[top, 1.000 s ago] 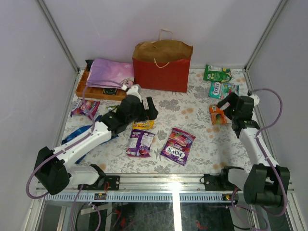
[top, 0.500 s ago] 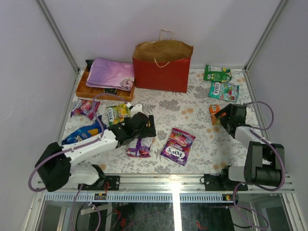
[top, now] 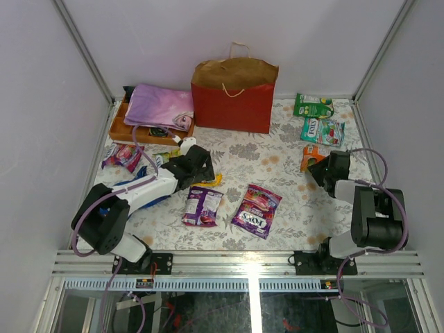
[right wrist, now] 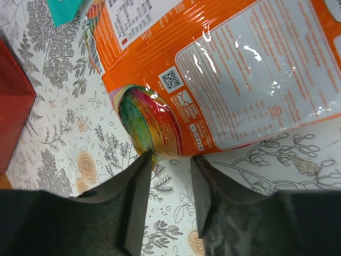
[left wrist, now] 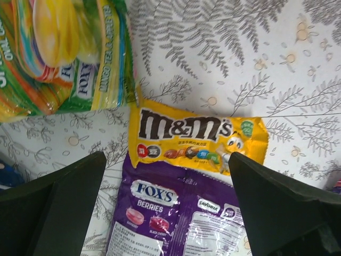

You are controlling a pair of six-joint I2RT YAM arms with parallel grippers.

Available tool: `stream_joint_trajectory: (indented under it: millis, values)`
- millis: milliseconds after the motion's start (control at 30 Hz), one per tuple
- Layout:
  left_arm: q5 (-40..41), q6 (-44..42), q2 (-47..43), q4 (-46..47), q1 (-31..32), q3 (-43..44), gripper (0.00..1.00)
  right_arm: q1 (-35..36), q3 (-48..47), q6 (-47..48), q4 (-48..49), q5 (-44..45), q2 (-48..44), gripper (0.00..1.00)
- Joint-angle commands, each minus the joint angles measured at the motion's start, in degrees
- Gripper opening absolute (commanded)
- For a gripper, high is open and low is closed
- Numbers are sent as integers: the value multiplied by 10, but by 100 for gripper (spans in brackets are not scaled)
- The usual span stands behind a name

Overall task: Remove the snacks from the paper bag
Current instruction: Adjust the snack at the center of the board.

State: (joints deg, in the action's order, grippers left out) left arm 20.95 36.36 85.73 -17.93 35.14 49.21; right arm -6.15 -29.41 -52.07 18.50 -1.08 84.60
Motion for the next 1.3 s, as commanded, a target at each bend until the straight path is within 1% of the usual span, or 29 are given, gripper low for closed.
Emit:
stream_joint_trajectory:
  millis: [0,133,167,200,333,467,500,533,600,667,733,800,900,1033,1100,1133,1267]
  values:
    - [15,-33,3,31,-8,26,100,8,11,-23,61,-20,20,36]
    - [15,-36,-2,32,-17,21,100,21,16,-33,81,-25,35,14]
    - [15,-37,-2,32,-19,21,100,25,15,-35,83,-25,40,5]
    - [15,-37,-3,32,-19,20,100,30,14,-39,84,-25,43,1]
    - [15,-36,-9,31,-20,15,100,63,10,-45,85,-10,46,0]
    - [10,-36,-26,29,-19,7,100,104,9,-49,67,14,14,0]
    - [6,-36,-30,32,-20,3,100,115,9,-49,62,19,3,1]
    - [1,-36,-33,34,-20,-1,100,133,7,-48,56,21,-8,8]
    - [-13,-35,-38,38,-20,-12,100,168,-3,-42,41,31,-29,29]
    - [-20,-35,-39,42,-20,-24,100,220,-24,-23,6,56,-44,47]
    - [-23,-34,-38,44,-20,-33,100,275,-52,13,-19,66,-47,54]
    - [-24,-33,-39,46,-20,-42,100,324,-81,50,-31,55,-36,57]
    - [-23,-34,-44,48,-20,-50,100,374,-123,88,-36,1,-1,58]
    - [-19,-40,-60,40,-22,-54,100,407,-172,100,-24,-85,71,55]
    - [-20,-41,-68,35,-27,-57,100,423,-197,102,-18,-107,102,53]
    - [-20,-42,-73,33,-30,-59,100,429,-206,99,-11,-115,133,53]
    - [-18,-36,-101,24,-61,-75,100,447,-235,77,21,-143,186,53]
